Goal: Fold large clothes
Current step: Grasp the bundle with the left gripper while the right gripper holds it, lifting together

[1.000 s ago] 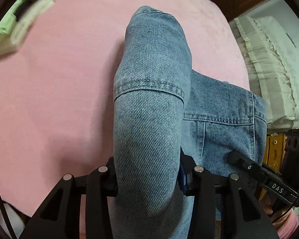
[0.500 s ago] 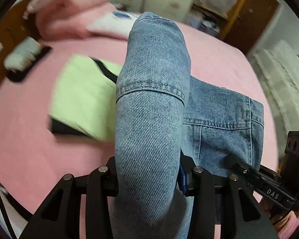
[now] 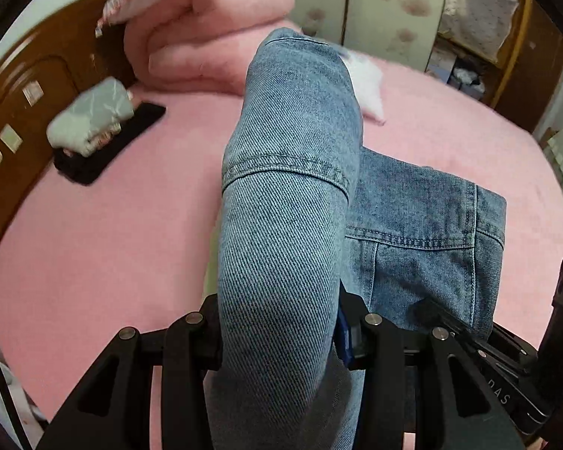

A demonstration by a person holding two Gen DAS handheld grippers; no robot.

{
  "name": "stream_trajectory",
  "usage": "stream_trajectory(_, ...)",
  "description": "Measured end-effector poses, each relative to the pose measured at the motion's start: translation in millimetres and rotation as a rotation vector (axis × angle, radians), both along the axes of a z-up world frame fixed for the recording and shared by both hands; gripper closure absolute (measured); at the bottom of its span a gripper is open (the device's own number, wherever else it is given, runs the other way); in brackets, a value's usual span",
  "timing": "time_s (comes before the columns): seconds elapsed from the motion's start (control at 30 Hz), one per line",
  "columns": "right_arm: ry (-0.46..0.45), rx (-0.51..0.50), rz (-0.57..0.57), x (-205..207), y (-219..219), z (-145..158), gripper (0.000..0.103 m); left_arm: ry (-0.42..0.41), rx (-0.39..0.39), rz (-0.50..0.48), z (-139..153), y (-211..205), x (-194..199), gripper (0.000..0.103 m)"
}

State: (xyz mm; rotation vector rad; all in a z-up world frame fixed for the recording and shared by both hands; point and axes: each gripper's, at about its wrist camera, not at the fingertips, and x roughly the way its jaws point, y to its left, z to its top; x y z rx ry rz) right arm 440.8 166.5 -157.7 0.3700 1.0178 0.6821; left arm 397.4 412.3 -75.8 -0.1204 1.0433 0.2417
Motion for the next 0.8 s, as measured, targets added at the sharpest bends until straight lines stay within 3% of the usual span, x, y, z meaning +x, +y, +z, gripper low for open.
stream_trajectory(0.07,0.009,-0.037,0.009,6,9,-18,0.088,0.028,0.015,0.0,-27,4,9,0.062)
stream_trajectory(0.17,-0.004,-0.048,0.001,9,9,-38,0.087,0.01,0.031,0.001,-45,10,11,0.061)
stream_trajectory(0.3,-0.009,-0.033,-0.009,10,-2,-49,0.087,-0.014,-0.011,0.006,-55,21,11,0.059)
stream_trajectory(0.8,-0.027,-0.041,-0.039,15,1,-56,0.086,0.012,0.01,-0.039,-71,31,39,0.056)
